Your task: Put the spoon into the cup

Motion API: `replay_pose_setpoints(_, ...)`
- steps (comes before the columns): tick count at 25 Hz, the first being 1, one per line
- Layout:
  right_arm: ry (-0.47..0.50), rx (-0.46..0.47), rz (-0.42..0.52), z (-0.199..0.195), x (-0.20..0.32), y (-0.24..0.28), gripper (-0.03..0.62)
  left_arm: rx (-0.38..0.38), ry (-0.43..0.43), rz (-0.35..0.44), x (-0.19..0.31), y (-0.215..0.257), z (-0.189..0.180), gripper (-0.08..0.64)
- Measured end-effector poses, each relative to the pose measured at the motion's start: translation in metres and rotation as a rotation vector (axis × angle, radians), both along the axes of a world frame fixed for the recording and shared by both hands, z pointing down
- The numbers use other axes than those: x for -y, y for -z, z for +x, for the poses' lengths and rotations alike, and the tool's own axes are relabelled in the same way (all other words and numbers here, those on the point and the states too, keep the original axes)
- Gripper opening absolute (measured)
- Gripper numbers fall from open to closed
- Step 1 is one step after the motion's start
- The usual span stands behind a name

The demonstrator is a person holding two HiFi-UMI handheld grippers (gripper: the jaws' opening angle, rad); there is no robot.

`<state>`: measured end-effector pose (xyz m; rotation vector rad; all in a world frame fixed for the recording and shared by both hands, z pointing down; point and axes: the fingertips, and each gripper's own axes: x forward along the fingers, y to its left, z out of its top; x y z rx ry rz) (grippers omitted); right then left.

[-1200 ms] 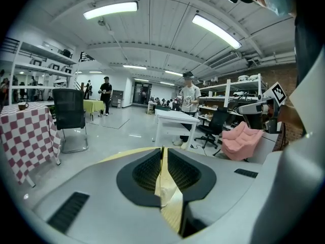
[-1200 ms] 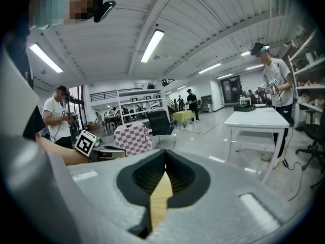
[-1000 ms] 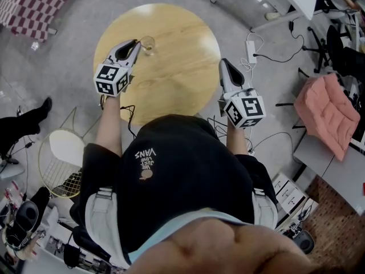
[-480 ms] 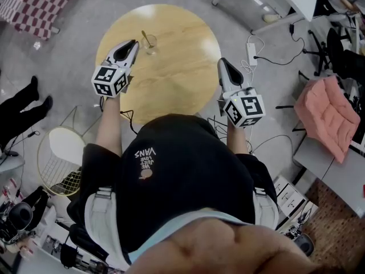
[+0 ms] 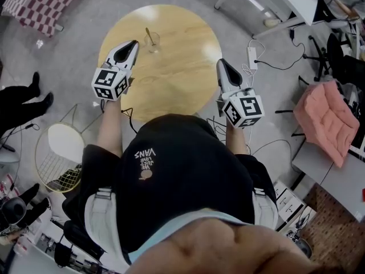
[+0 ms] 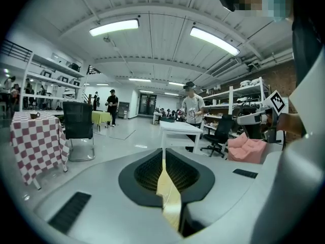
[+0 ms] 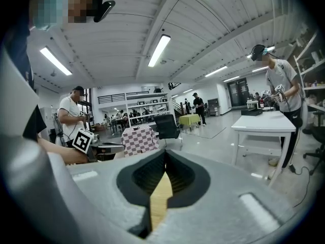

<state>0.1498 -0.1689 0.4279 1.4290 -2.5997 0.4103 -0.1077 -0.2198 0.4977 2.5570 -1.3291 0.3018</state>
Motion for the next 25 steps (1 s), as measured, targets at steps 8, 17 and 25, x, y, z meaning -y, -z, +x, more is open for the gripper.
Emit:
replay_pose_setpoints(8,0.023,0.014,0.022,-0.013,-0.019,0.008,-0.002,-0.008,0.017,0.064,-0.027,0.03,-0.009,0.008)
replay_pose_setpoints(17,0.036,0.019,0.035,-0.023,-0.041,0.013,-0.002,-0.017,0.03,0.108,-0.063,0.056,-0.016,0.008)
replay_pose_setpoints(25,0.054,0.021,0.053,-0.043,-0.063,0.022,-0.002,-0.024,0.018,0.149,-0.1,0.078,-0.025,0.008)
